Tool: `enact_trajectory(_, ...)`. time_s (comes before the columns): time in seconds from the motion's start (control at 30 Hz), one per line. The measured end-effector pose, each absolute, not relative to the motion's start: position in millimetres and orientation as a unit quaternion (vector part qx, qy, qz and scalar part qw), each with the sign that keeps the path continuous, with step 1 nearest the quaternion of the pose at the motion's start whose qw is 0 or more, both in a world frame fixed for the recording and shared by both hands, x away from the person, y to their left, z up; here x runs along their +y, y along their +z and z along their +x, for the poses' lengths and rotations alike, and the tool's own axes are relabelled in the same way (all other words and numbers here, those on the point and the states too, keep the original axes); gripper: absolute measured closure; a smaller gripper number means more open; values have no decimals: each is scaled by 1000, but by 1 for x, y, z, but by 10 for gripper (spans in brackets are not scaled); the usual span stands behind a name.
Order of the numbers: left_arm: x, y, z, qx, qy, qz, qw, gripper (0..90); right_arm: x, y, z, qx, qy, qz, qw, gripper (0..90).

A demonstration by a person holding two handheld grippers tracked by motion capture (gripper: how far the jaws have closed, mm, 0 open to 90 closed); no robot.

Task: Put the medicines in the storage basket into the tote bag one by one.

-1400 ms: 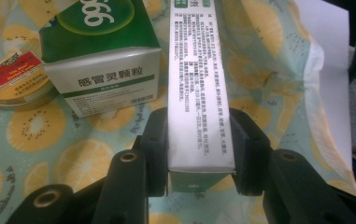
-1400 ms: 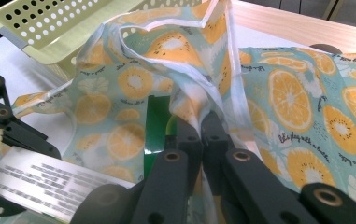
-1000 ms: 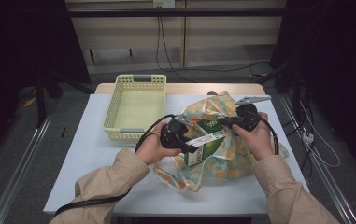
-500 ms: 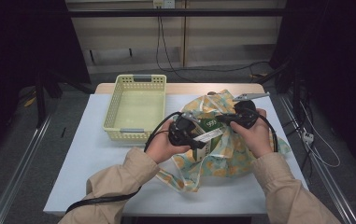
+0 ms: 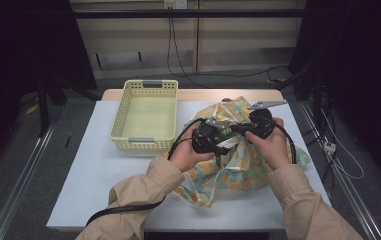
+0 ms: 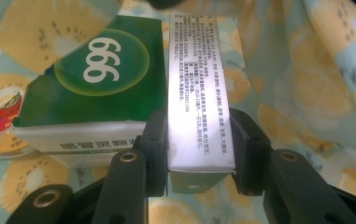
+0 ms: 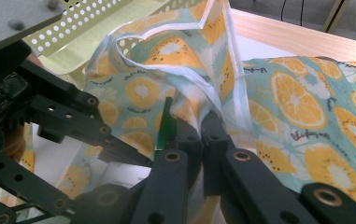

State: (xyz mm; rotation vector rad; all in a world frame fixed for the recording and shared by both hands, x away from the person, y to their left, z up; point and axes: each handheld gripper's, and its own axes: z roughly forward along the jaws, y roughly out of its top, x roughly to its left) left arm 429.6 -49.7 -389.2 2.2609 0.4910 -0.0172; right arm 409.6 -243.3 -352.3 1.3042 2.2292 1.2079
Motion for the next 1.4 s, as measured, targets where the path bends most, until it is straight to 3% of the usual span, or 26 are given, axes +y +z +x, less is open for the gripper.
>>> enact_trajectory(0.2,-52,-393,431,205,-18,884,420,612,-243,-354,409,774,419,453,143,893)
enact_trajectory(0.33,-45,-394,431,207,-12,885,416,441,-245,-355,409,773,419,455,142,893)
enact_trajectory(0.77,8,-391,416,209,-10,893,399,169,-246,-364,407,772,418,459,136,893)
enact_trajectory(1.4,46,-429,402,229,1,903,363,134,-246,-369,405,773,415,461,135,893)
